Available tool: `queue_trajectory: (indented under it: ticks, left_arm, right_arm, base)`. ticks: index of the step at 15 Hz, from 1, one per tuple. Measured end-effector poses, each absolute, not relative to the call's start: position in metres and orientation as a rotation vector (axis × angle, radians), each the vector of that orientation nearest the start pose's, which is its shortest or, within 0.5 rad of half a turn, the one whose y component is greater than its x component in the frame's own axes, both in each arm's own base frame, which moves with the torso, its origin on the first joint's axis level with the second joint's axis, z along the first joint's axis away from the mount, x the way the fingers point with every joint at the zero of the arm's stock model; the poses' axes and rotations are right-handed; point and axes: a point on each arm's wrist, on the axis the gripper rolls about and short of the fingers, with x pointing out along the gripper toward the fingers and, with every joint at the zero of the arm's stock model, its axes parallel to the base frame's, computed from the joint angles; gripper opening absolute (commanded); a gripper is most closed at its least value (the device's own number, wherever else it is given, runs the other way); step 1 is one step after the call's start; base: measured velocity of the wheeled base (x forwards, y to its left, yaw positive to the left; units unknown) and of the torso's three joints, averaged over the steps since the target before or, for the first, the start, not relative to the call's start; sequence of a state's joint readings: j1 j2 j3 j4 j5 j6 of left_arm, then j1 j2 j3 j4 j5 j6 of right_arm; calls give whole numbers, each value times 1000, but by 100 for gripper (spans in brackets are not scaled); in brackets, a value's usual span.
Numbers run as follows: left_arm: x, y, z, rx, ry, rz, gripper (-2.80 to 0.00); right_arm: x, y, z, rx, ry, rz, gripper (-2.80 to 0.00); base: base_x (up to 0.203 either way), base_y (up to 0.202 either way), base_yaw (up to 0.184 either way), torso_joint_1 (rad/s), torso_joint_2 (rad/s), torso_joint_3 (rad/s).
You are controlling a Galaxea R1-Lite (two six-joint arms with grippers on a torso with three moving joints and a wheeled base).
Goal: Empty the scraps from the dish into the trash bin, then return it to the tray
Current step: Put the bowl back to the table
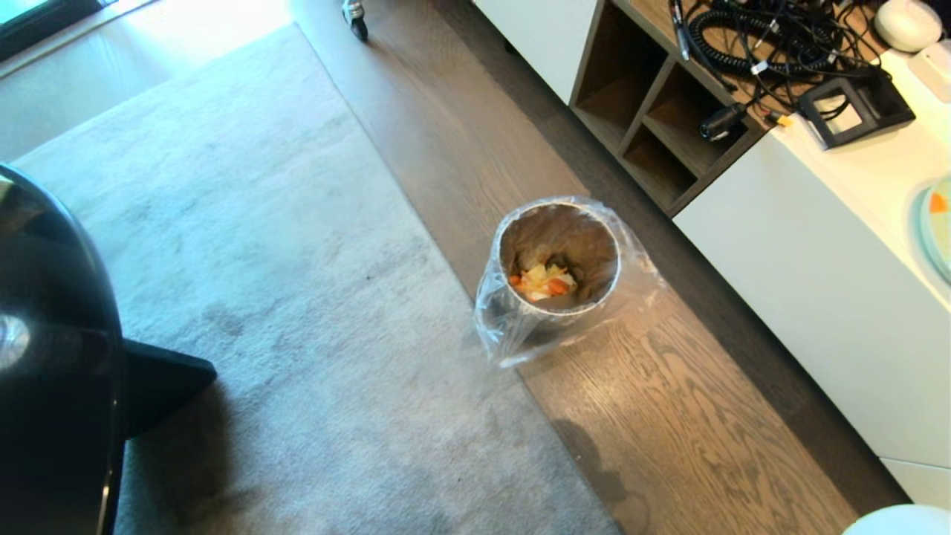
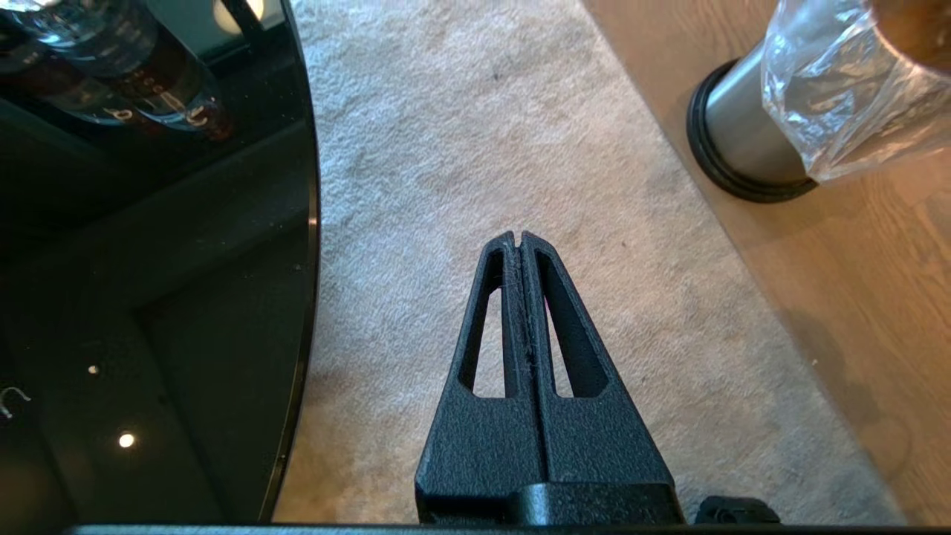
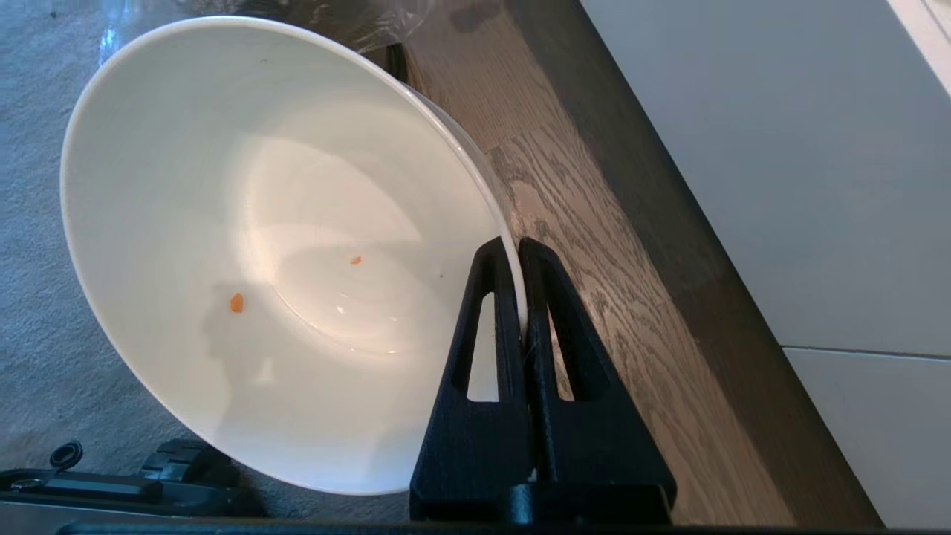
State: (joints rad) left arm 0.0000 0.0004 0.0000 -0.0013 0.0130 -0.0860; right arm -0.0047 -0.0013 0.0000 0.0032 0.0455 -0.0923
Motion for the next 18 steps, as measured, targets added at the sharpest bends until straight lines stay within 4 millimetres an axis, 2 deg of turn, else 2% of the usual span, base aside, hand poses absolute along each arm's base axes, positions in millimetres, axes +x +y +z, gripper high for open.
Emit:
queue_trajectory:
  ticks: [18]
  left_arm:
    - [-23, 0, 76, -86, -1, 14, -280]
  right_arm:
    - [-23, 1, 75, -92, 0, 41, -280]
  base:
    - [0, 0, 0, 3, 3, 203]
